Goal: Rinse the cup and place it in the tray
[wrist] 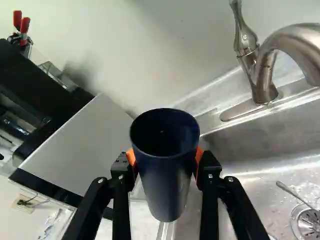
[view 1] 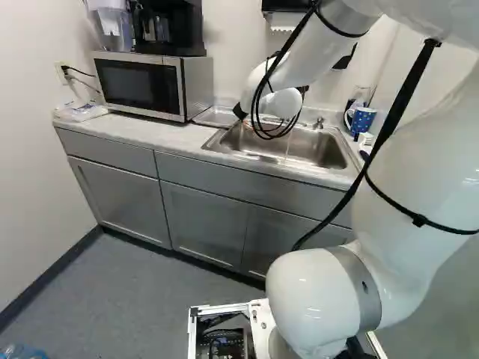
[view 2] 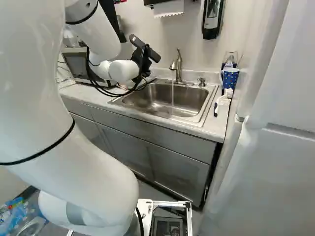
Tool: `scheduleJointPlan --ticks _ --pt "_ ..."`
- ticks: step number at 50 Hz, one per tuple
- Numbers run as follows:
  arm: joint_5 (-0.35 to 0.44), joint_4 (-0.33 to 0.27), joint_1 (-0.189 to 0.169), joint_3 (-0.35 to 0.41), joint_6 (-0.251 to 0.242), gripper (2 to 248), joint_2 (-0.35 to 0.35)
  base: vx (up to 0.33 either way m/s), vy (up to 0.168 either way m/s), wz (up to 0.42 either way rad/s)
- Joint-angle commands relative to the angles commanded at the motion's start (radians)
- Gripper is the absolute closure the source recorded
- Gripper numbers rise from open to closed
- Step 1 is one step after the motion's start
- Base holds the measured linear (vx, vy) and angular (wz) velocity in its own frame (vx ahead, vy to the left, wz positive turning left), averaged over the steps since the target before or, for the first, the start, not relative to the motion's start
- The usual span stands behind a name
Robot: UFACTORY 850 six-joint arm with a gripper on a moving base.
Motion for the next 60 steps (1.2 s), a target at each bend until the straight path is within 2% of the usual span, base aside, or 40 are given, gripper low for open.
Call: scheduleJointPlan --ticks 60 --pt "0.000 0.000 0.000 0.000 0.631 125 0.000 0.000 0.000 0.000"
